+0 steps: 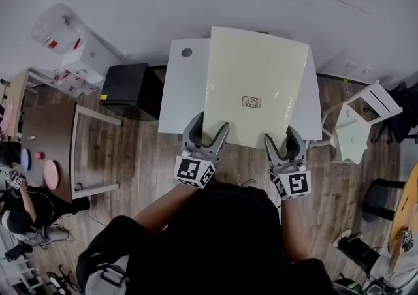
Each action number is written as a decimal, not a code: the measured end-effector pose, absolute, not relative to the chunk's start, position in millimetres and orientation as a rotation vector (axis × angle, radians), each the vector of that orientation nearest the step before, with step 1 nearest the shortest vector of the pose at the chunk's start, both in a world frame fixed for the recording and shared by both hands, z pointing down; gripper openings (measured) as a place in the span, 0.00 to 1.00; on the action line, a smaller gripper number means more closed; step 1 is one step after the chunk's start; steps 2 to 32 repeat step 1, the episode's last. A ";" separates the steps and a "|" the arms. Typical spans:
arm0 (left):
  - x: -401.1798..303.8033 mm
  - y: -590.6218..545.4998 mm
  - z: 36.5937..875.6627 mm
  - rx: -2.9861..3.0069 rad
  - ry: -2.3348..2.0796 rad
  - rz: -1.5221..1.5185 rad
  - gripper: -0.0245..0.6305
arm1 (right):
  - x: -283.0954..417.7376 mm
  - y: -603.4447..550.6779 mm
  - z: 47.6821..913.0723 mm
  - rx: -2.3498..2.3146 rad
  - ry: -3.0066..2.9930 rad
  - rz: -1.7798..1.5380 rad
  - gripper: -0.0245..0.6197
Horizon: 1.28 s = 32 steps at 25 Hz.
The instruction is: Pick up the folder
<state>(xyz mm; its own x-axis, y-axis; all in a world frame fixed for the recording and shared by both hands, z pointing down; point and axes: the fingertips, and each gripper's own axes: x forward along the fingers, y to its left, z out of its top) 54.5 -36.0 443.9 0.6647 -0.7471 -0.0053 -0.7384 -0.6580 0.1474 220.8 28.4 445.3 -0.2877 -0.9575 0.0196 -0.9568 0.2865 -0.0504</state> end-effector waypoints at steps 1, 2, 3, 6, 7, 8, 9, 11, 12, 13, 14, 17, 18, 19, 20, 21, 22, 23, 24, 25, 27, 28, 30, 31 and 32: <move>55.2 -35.2 444.2 2.741 -1.235 -0.097 0.51 | 221.7 28.8 445.7 -1.864 2.508 -0.085 0.50; 55.2 -35.2 444.2 2.741 -1.235 -0.097 0.51 | 221.7 28.8 445.7 -1.864 2.508 -0.085 0.50; 55.2 -35.2 444.2 2.741 -1.235 -0.097 0.51 | 221.7 28.8 445.7 -1.864 2.508 -0.085 0.50; 55.2 -35.2 444.2 2.741 -1.235 -0.097 0.51 | 221.7 28.8 445.7 -1.864 2.508 -0.085 0.50; 55.2 -35.2 444.2 2.741 -1.235 -0.097 0.51 | 221.7 28.8 445.7 -1.864 2.508 -0.085 0.50; 55.2 -35.2 444.2 2.741 -1.235 -0.097 0.51 | 221.7 28.8 445.7 -1.864 2.508 -0.085 0.50; 55.2 -35.2 444.2 2.741 -1.235 -0.097 0.51 | 221.7 28.8 445.7 -1.864 2.508 -0.085 0.50; 55.2 -35.2 444.2 2.741 -1.235 -0.097 0.51 | 221.7 28.8 445.7 -1.864 2.508 -0.085 0.50; 55.2 -35.2 444.2 2.741 -1.235 -0.097 0.51 | 221.7 28.8 445.7 -1.864 2.508 -0.085 0.50; 55.2 -35.2 444.2 2.741 -1.235 -0.097 0.51 | 221.7 28.8 445.7 -1.864 2.508 -0.085 0.50; 55.2 -35.2 444.2 2.741 -1.235 -0.097 0.51 | 221.7 28.8 445.7 -1.864 2.508 -0.085 0.50; 55.2 -35.2 444.2 2.741 -1.235 -0.097 0.51 | 221.7 28.8 445.7 -1.864 2.508 -0.085 0.50; 55.2 -35.2 444.2 2.741 -1.235 -0.097 0.51 | 221.7 28.8 445.7 -1.864 2.508 -0.085 0.50; 55.2 -35.2 444.2 2.741 -1.235 -0.097 0.51 | 221.7 28.8 445.7 -1.864 2.508 -0.085 0.50; 55.2 -35.2 444.2 2.741 -1.235 -0.097 0.51 | 221.7 28.8 445.7 -1.864 2.508 -0.085 0.50; 55.2 -35.2 444.2 2.741 -1.235 -0.097 0.51 | 221.7 28.8 445.7 -1.864 2.508 -0.085 0.50; 55.2 -35.2 444.2 2.741 -1.235 -0.097 0.51 | 221.7 28.8 445.7 -1.864 2.508 -0.085 0.50; 55.2 -35.2 444.2 2.741 -1.235 -0.097 0.51 | 221.7 28.8 445.7 -1.864 2.508 -0.085 0.50; 55.2 -35.2 444.2 2.741 -1.235 -0.097 0.51 | 221.7 28.8 445.7 -1.864 2.508 -0.085 0.50; 55.2 -35.2 444.2 2.741 -1.235 -0.097 0.51 | 221.7 28.8 445.7 -1.864 2.508 -0.085 0.50; 55.2 -35.2 444.2 2.741 -1.235 -0.097 0.51 | 221.7 28.8 445.7 -1.864 2.508 -0.085 0.50; 55.2 -35.2 444.2 2.741 -1.235 -0.097 0.51 | 221.7 28.8 445.7 -1.864 2.508 -0.085 0.50; 55.2 -35.2 444.2 2.741 -1.235 -0.097 0.51 | 221.7 28.8 445.7 -1.864 2.508 -0.085 0.50; 55.2 -35.2 444.2 2.741 -1.235 -0.097 0.51 | 221.7 28.8 445.7 -1.864 2.508 -0.085 0.50; 55.2 -35.2 444.2 2.741 -1.235 -0.097 0.51 | 221.7 28.8 445.7 -1.864 2.508 -0.085 0.50</move>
